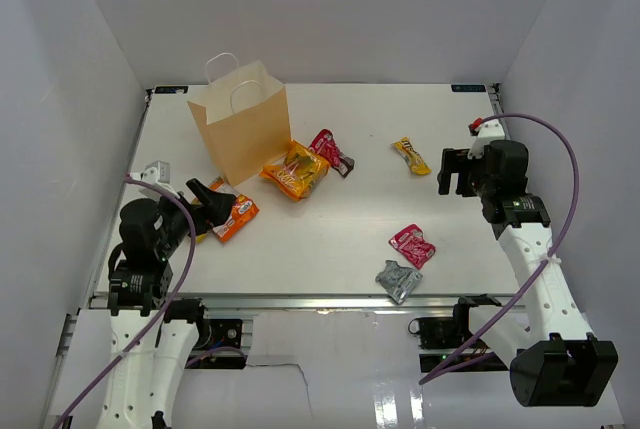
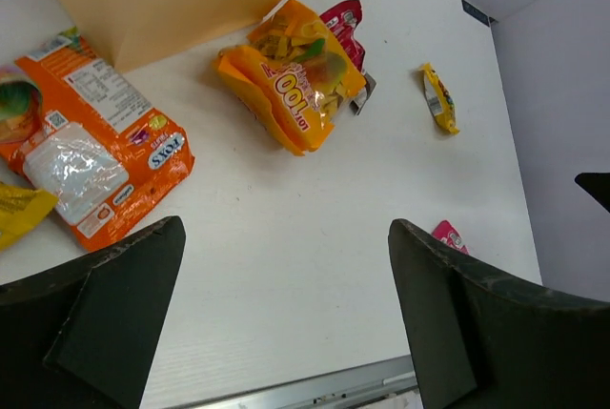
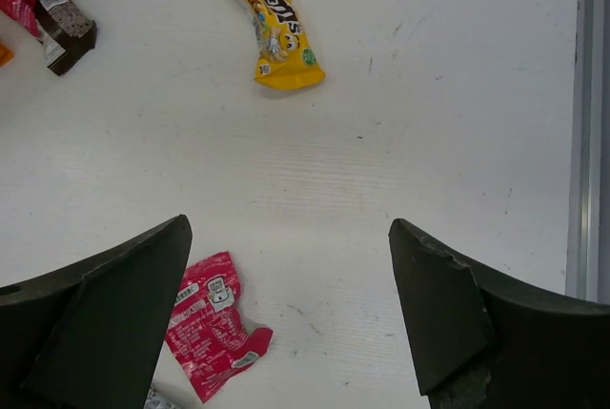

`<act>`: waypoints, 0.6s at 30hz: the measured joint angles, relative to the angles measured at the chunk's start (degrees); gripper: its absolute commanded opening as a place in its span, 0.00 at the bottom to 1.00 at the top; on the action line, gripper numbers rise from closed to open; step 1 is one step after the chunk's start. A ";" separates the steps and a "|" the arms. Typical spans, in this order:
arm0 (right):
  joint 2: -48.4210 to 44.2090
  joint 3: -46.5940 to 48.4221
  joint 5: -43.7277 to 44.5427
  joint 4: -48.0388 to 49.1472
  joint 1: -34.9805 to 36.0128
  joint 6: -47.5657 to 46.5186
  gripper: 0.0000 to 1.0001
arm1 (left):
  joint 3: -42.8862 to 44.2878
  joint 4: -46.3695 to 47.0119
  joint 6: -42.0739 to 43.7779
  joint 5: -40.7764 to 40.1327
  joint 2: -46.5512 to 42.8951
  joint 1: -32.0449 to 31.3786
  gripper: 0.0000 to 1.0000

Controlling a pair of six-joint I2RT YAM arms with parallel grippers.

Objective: Place the snacks into the paper bag

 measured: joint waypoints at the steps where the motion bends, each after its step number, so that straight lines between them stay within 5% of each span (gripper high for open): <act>1: 0.02 0.00 -0.83 -0.02 0.00 -0.35 0.90 | 0.00 -0.81 -0.74 -0.17 0.00 0.00 0.98; 12: -0.46 1.27 -29.97 -7.26 0.02 -23.76 0.90 | 0.57 -7.65 -8.46 -10.56 8.26 0.00 0.97; 18: 2.75 1.36 -35.93 -10.54 0.00 -28.92 0.90 | 3.96 -9.53 -10.16 -17.31 22.12 0.13 0.96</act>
